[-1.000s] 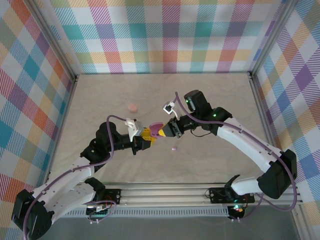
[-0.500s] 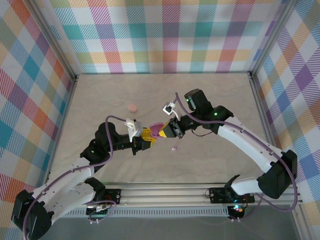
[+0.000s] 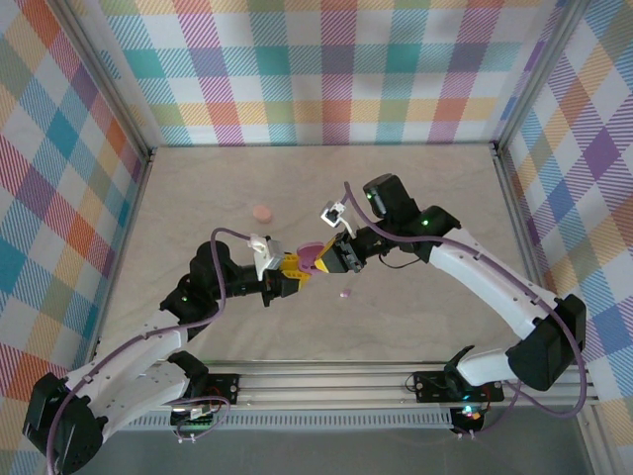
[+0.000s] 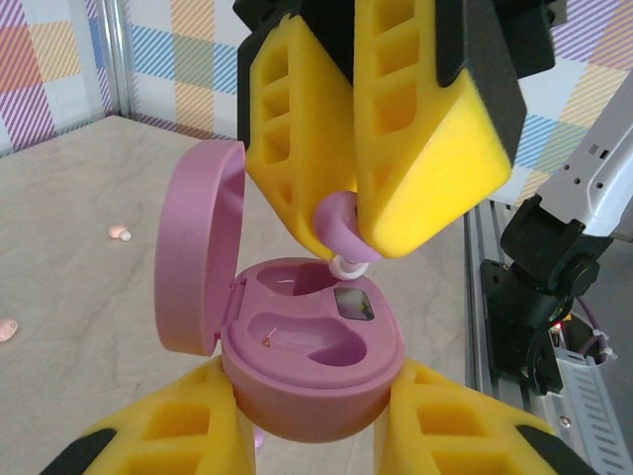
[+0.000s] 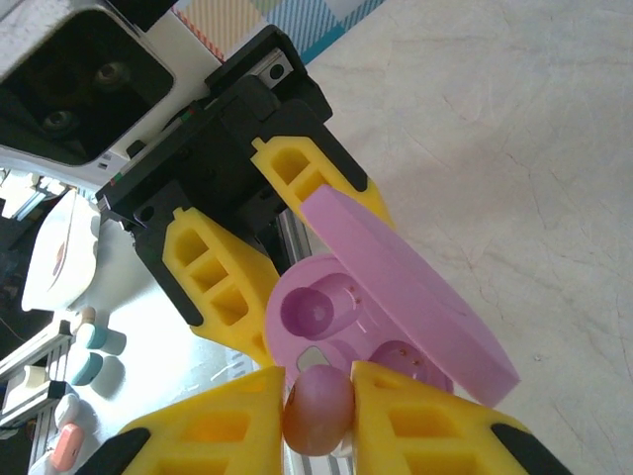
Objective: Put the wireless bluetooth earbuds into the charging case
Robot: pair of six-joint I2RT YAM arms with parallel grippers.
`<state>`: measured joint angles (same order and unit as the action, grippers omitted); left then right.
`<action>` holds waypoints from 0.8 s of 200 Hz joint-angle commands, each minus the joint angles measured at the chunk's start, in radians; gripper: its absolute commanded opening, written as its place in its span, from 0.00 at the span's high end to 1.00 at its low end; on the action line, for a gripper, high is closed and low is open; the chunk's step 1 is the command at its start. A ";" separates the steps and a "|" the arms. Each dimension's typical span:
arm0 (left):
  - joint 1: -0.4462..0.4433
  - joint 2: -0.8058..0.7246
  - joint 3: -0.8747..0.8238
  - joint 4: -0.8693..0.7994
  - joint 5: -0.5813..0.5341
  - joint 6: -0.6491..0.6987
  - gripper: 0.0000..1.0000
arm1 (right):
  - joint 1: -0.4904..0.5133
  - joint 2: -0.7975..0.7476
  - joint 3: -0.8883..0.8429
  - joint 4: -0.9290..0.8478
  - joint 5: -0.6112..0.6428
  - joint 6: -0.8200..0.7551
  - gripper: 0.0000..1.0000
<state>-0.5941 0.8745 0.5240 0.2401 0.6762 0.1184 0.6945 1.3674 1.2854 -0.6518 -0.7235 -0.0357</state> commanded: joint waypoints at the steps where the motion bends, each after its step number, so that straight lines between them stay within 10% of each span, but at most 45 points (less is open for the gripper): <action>1: 0.006 0.011 0.019 0.057 0.011 -0.008 0.97 | 0.003 0.016 0.033 -0.030 -0.023 -0.016 0.77; 160: 0.005 0.000 0.027 0.038 0.016 0.006 0.98 | -0.001 0.033 0.031 -0.055 0.062 -0.100 0.86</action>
<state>-0.5941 0.8986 0.5262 0.2379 0.6724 0.1196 0.6941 1.4017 1.3094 -0.6971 -0.6914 -0.0845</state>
